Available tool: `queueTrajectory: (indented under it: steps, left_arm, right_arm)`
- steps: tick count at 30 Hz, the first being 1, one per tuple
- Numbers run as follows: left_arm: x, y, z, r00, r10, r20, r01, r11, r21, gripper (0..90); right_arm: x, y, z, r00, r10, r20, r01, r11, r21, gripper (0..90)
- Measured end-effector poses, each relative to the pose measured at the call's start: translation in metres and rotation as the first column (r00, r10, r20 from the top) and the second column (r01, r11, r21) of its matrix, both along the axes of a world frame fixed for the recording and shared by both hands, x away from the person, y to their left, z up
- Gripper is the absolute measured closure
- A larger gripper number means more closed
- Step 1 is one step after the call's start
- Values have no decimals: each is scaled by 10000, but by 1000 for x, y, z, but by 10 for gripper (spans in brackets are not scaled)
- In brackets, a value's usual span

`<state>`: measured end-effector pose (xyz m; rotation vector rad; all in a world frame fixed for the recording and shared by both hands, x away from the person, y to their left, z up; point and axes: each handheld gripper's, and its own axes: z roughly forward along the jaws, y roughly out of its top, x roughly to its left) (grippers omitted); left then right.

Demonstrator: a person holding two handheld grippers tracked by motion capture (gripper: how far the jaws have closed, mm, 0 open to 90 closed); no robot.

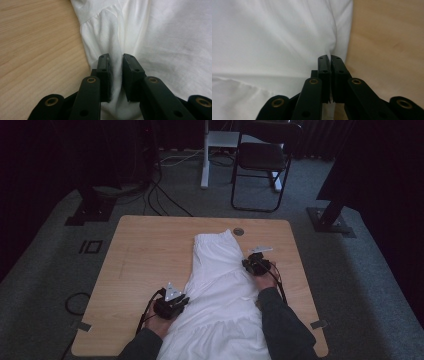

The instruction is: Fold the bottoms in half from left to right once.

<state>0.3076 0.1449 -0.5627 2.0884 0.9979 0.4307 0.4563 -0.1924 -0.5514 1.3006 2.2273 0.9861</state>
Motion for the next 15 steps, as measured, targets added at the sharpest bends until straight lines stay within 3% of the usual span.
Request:
queueTrajectory:
  steps: [2,4,6,8,11,15]
  left_arm:
    - [1,2,4,9996,-170,-241,172,9998,103,666]
    - [4,7,13,9998,-171,-59,170,9998,-46,574]
    - [10,13,30,9996,-66,268,80,9985,-542,547]
    - [21,13,47,9981,10,610,33,9975,-704,507]
    - [48,-1,60,9961,53,886,-26,9995,-309,492]
    - [94,-27,47,9988,327,368,-323,9994,-129,484]
  right_arm:
    - [-1,0,-4,10000,64,3,-64,10000,12,860]
    - [-1,0,-3,9999,101,-112,-102,9999,-27,859]
    - [0,-1,-3,9998,117,-168,-117,9999,16,858]
    - [1,-1,-3,9998,97,-179,-96,9999,83,859]
    - [2,0,-4,9998,-54,-208,59,9997,254,862]
    - [4,3,-3,9995,-155,-281,162,9996,230,862]
